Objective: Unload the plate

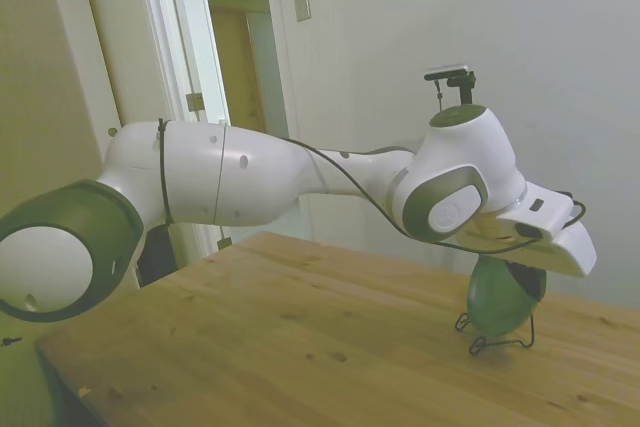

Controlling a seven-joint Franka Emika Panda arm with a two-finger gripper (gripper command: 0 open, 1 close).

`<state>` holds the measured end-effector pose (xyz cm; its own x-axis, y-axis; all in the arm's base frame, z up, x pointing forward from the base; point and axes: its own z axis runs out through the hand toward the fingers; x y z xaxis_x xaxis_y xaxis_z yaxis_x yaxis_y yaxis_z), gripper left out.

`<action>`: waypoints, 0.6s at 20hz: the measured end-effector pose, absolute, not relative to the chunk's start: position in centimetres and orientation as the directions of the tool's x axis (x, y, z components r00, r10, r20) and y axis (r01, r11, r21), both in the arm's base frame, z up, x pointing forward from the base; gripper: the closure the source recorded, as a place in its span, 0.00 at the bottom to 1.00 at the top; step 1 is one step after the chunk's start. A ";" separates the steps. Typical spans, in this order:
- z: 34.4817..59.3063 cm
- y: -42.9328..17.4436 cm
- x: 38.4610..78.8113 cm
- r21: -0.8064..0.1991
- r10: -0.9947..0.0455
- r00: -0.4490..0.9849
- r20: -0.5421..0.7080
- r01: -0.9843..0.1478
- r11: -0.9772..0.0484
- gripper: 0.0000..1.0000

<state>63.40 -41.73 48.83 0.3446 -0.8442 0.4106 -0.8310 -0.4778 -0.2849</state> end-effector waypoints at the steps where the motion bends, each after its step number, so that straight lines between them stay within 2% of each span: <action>1: 49.6 -41.3 63.3 -0.292 -0.841 0.347 0.415 -0.825 -0.484 1.00; 8: 56.3 -36.5 62.0 -0.364 -0.824 0.366 0.432 -0.766 -0.531 1.00; 10: 57.0 -34.2 62.0 -0.389 -0.828 0.387 0.406 -0.746 -0.540 1.00; 12: 56.7 -31.9 62.2 -0.400 -0.835 0.420 0.356 -0.738 -0.543 1.00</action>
<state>62.19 -31.90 56.67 0.4203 -0.8346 0.3561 -0.7384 -0.5426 -0.4004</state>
